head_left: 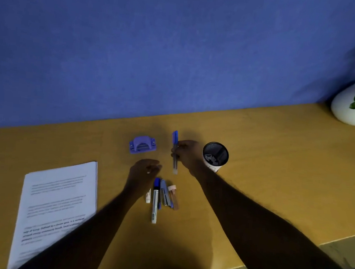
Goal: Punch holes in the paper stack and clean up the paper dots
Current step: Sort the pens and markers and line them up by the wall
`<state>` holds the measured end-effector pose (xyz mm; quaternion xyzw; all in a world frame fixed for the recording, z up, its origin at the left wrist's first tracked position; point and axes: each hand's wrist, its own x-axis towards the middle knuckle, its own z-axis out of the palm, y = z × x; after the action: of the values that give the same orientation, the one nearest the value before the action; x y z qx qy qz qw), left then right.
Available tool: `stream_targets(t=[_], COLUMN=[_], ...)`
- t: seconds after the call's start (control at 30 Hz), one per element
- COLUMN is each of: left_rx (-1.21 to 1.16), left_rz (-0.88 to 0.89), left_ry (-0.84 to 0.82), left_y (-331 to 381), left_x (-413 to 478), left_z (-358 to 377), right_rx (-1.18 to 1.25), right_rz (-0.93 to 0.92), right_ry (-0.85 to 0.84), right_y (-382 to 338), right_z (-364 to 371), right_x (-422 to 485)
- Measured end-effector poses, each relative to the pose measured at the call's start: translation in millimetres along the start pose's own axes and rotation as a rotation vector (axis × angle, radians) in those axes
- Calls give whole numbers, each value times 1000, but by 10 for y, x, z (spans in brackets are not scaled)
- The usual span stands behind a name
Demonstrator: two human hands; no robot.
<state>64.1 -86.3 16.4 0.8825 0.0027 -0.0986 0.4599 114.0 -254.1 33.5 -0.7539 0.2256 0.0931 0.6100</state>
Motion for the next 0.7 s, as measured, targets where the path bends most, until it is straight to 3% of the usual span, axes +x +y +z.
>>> stream_targets(t=[0.2,0.7], left_rx=[-28,-59], left_rz=[-16,-32], left_ry=[2,-65], left_y=[-68,-216], left_x=[86,286], left_z=[-85,78], right_rx=[-383,-485], right_rz=[-113,133], right_ry=[134,212], right_y=[-226,-212], right_z=[-116,-294], right_x=[501,1531])
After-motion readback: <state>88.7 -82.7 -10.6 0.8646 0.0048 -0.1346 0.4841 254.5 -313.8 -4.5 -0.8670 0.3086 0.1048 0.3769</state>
